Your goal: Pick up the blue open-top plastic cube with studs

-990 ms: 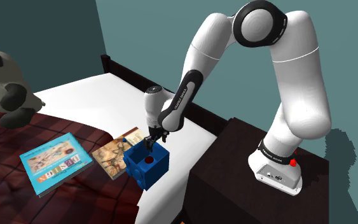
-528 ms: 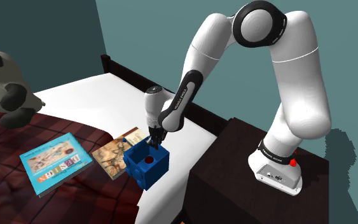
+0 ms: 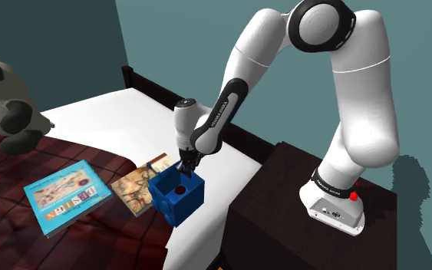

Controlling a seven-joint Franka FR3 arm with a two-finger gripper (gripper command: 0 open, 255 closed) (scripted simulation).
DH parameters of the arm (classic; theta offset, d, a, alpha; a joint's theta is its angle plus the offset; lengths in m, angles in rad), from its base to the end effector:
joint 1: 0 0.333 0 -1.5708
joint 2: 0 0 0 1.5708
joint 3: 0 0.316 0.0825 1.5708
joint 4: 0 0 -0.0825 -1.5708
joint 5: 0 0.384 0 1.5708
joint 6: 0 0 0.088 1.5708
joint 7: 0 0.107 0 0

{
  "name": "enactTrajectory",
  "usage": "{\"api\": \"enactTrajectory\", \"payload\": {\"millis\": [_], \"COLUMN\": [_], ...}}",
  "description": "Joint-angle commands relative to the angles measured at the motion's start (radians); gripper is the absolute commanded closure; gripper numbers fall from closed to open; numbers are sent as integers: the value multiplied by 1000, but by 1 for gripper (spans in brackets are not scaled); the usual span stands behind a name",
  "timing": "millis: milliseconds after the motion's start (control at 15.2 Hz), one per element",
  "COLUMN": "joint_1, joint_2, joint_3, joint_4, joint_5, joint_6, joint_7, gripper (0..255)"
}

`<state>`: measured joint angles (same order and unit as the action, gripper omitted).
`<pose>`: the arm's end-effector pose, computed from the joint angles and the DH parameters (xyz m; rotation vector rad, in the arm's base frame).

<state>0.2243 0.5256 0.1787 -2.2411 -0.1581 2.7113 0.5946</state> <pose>0.4838 0.2183 0.1309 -3.1348 0.1067 0.0775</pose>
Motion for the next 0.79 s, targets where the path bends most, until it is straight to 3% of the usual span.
{"api": "enactTrajectory", "payload": {"millis": [0, 726], "joint_1": [-7, -33], "joint_2": [-28, -148], "joint_3": [8, 43], "joint_4": [-8, -31], "joint_5": [8, 48], "joint_6": [-19, -115], "joint_7": [-5, -32], "gripper": [255, 255]}}
